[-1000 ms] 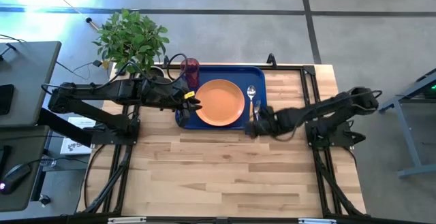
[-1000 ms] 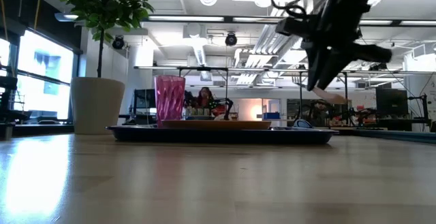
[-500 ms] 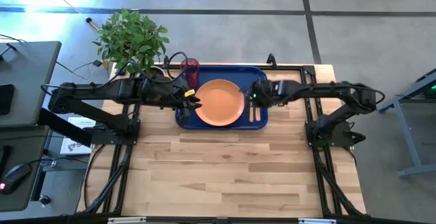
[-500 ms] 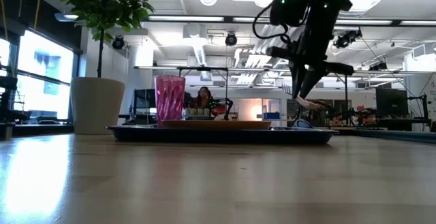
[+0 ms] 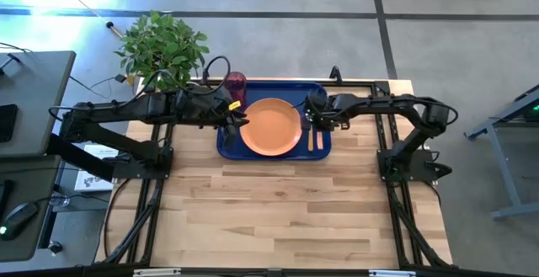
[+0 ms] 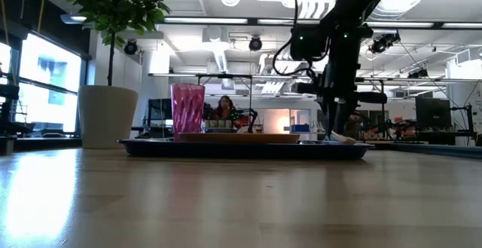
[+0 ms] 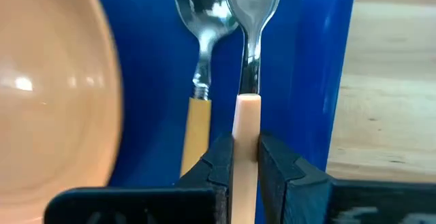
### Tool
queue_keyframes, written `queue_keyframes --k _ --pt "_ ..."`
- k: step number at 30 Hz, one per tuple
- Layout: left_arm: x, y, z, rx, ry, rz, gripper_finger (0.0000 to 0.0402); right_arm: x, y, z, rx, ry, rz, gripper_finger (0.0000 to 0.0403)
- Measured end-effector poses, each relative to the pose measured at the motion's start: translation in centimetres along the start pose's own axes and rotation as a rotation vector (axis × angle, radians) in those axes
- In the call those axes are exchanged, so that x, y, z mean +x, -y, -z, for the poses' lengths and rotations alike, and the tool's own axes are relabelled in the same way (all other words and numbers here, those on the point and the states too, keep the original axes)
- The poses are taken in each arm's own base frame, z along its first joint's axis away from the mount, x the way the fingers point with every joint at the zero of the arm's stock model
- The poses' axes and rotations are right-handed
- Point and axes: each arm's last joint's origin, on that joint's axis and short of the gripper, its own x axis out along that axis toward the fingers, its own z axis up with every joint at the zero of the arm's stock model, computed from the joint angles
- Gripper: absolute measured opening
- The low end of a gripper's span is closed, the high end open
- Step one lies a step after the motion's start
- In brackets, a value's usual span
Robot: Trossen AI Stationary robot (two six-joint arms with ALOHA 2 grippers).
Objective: Pick and place plate/cup/fork/spoon on tray
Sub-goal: Put the orange fork on the blue serving tray beside the orange spoon
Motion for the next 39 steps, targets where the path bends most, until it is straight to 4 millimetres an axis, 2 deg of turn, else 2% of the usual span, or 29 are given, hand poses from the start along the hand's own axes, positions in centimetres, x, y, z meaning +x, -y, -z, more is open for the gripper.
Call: queue_keyframes --k 7,15,19,31,39 --pt "0.0 -0.1 0.0 -0.002 0.001 -0.003 0.0106 1.3 -0.1 -0.1 0.012 -0.029 0.027 0.0021" --pt "0.0 -0.1 0.0 -0.002 0.0 -0.003 0.0106 2.7 -0.2 -1.3 0.028 -0.011 0.008 0.0021" --pt "0.0 -0.1 0.0 -0.003 0.0 -0.002 0.0106 3.3 0.0 -1.1 0.015 -0.05 0.03 0.0021" --pt "0.0 -0.1 0.0 -0.003 0.0 -0.002 0.0106 3.5 0.1 -1.0 0.012 -0.064 0.043 0.0021" --pt "0.0 -0.1 0.0 -0.003 0.0 -0.002 0.0106 3.5 0.1 -1.0 0.011 -0.065 0.047 0.0035"
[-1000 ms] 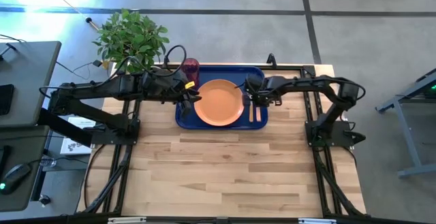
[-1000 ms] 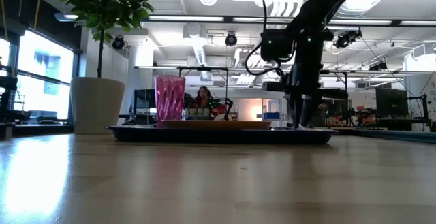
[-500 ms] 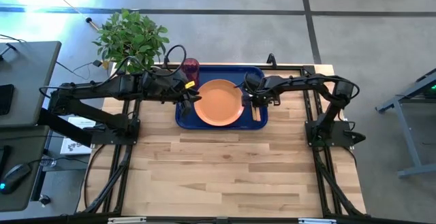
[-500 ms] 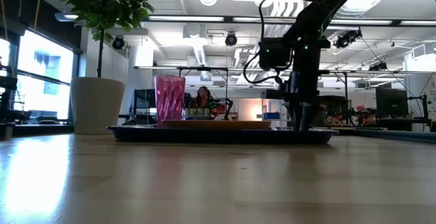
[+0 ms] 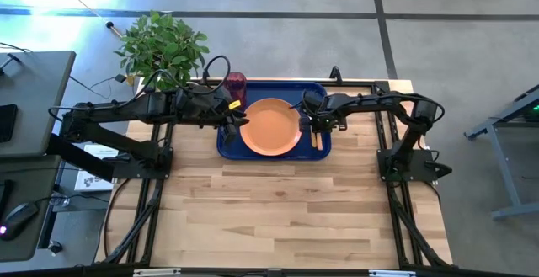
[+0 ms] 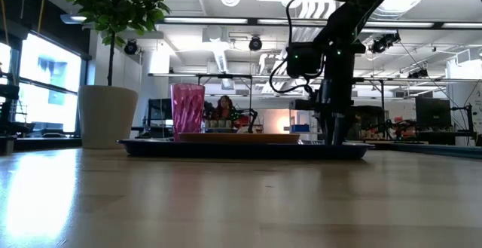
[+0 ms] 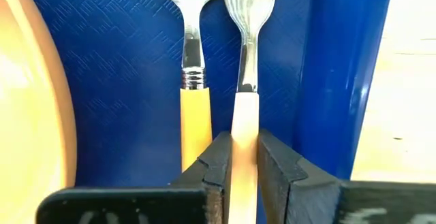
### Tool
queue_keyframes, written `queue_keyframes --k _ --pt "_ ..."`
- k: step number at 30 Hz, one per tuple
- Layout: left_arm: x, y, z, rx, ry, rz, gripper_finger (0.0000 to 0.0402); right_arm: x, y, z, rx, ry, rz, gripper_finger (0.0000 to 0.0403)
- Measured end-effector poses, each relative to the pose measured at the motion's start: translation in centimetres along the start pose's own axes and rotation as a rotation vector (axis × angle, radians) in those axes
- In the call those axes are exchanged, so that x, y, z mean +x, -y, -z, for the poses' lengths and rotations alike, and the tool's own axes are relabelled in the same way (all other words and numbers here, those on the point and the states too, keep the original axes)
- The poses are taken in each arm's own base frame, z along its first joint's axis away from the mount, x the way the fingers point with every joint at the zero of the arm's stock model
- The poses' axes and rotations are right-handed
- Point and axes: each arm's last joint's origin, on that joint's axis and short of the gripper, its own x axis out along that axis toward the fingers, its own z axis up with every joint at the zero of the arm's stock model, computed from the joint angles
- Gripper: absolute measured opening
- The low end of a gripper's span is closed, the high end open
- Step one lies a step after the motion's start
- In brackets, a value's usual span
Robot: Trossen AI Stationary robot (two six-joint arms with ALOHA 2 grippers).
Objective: Pick and place plate/cup/fork/spoon on tray
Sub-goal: Put the orange fork on the blue serving tray beside the orange spoon
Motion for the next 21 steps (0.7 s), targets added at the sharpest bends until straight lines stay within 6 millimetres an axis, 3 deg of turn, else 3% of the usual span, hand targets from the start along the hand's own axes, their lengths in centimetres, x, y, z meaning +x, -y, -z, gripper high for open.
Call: queue_keyframes --k 21 --pt "0.0 0.0 0.0 0.001 0.0 0.0 0.0106 -0.01 0.36 0.04 -0.001 0.024 0.051 0.0063"
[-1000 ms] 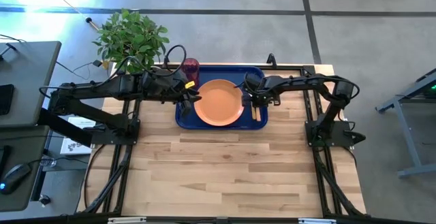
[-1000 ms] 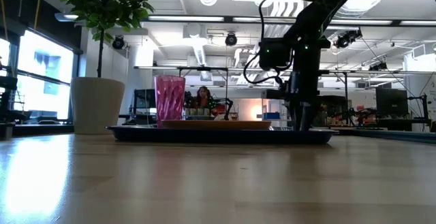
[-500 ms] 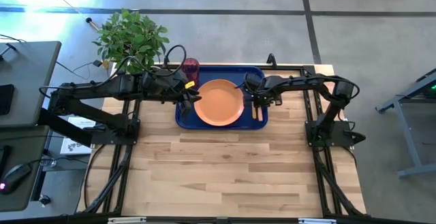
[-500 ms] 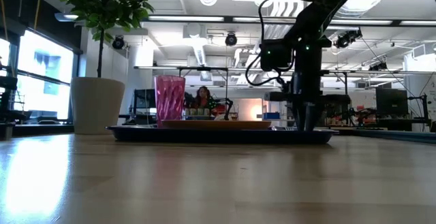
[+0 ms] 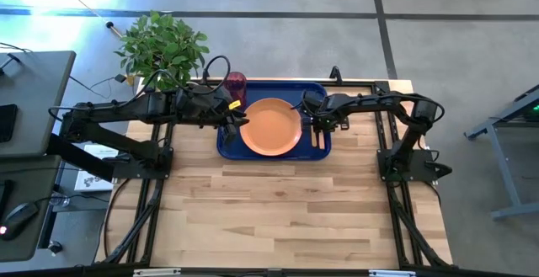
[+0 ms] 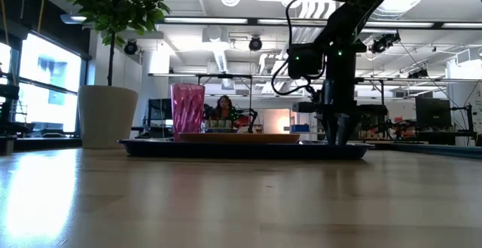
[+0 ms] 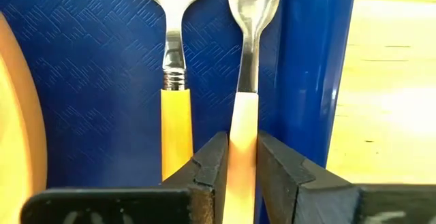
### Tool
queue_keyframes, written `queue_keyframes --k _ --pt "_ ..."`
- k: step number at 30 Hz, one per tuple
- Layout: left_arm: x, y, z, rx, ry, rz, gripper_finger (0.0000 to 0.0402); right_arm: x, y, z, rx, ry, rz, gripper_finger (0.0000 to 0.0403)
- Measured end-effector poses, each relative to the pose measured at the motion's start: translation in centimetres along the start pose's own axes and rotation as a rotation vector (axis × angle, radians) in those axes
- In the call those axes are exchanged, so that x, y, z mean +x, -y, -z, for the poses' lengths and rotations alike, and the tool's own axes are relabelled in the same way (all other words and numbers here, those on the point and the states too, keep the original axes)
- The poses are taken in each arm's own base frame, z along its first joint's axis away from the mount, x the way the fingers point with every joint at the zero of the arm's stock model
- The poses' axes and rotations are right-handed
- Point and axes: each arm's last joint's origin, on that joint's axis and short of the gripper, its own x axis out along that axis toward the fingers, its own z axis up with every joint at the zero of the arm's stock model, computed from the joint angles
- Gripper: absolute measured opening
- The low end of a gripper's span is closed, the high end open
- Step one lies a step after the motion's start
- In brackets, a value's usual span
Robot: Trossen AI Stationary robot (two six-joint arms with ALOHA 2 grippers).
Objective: Pick and place plate/cup/fork/spoon on tray
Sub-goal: Put the orange fork on the blue serving tray beside the orange spoon, then return to Home Position
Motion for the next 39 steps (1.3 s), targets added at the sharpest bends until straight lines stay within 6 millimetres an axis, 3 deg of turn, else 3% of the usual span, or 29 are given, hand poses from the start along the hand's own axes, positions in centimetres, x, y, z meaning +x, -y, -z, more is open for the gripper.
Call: queue_keyframes --k 32,39 --pt "0.0 0.0 0.0 -0.001 0.0 0.0 0.0106 -1.0 0.1 -0.1 -0.015 0.012 -0.028 0.0076" --pt "0.0 0.0 0.0 -0.001 -0.004 0.015 0.0106 -2.9 -0.2 0.0 -0.056 0.028 -0.096 0.0076"
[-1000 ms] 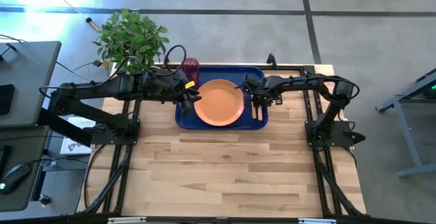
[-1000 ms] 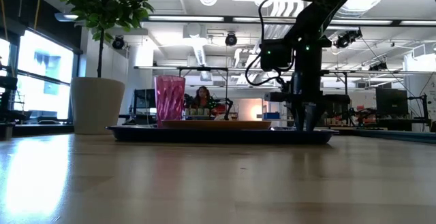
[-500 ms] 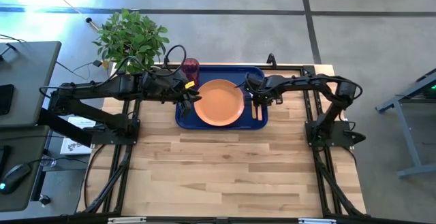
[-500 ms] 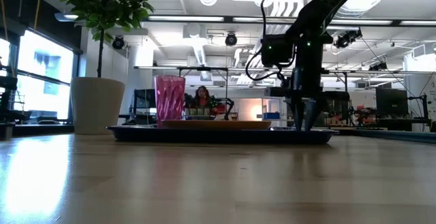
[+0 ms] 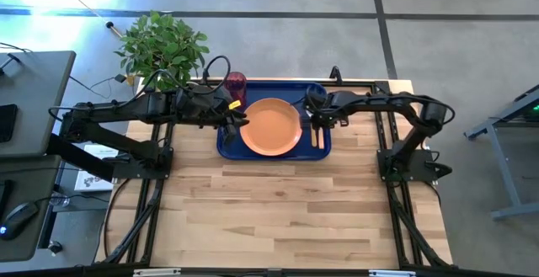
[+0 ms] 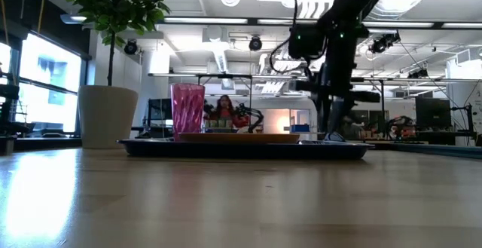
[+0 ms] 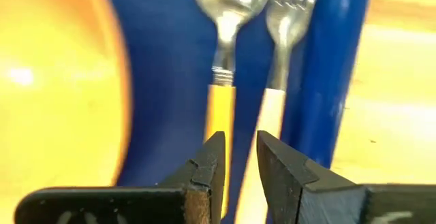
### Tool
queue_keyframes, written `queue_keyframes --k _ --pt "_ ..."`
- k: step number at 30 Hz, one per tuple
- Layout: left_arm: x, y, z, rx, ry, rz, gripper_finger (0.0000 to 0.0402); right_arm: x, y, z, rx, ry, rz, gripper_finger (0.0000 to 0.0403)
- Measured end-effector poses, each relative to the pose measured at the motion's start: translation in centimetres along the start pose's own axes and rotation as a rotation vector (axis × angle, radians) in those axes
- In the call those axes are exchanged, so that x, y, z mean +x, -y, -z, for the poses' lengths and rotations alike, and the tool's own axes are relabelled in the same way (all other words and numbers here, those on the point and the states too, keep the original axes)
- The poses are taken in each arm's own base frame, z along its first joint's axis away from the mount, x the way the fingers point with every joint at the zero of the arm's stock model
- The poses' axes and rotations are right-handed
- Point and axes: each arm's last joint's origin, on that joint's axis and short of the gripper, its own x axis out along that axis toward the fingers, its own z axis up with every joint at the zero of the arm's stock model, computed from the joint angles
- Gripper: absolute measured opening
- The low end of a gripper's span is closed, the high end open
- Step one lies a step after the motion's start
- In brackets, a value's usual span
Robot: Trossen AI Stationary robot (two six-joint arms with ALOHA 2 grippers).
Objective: Pick and place plate/cup/fork/spoon on tray
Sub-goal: Return to Home Position
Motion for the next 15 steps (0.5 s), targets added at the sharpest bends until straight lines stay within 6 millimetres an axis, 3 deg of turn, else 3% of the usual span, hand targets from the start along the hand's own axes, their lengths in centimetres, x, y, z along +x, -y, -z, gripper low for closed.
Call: queue_keyframes --k 5,15 --pt "-0.4 0.4 0.0 0.032 0.0 0.054 0.0106 -2.6 -1.2 0.8 -0.107 0.046 -0.093 0.0076" --pt "-1.5 1.8 0.6 0.092 -0.006 0.118 0.0106 -7.9 -3.4 4.4 -0.288 0.248 -0.3 0.0075"
